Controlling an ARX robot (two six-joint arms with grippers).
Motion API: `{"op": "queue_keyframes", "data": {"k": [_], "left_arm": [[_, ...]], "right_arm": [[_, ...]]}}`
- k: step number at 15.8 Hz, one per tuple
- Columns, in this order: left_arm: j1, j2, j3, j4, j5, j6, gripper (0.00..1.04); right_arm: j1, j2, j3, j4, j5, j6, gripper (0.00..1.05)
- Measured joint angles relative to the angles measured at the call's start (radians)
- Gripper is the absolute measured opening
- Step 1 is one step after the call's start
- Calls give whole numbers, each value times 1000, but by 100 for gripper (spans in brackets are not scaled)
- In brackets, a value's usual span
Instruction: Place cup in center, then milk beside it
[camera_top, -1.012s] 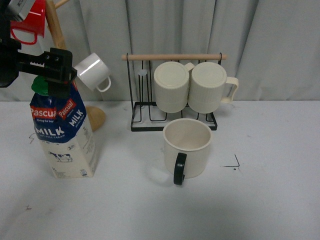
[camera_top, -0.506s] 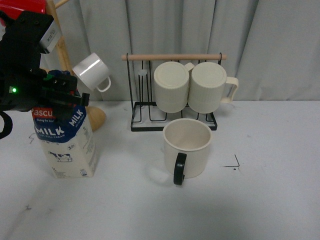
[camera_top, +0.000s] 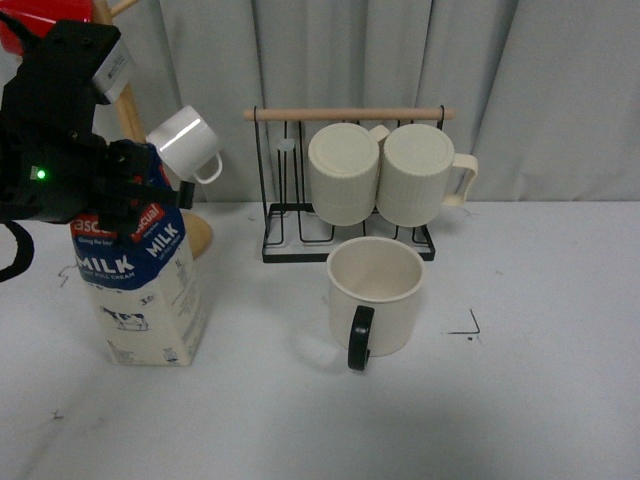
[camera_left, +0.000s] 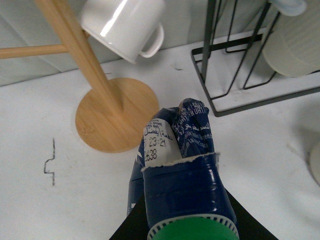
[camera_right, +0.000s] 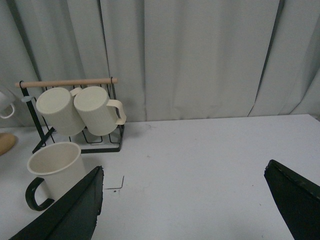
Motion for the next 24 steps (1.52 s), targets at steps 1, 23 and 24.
{"op": "queue_keyframes", "data": {"k": [1, 23, 24], "left_arm": [[-31, -12, 1, -4, -4, -8, 19], [-272, 138, 97, 110, -179, -106, 19], [-279, 138, 99, 107, -180, -114, 19]], "right_arm": [[0, 0, 0, 0, 0, 0, 98], [0, 0, 0, 0, 0, 0, 98], [0, 0, 0, 0, 0, 0, 98]]}}
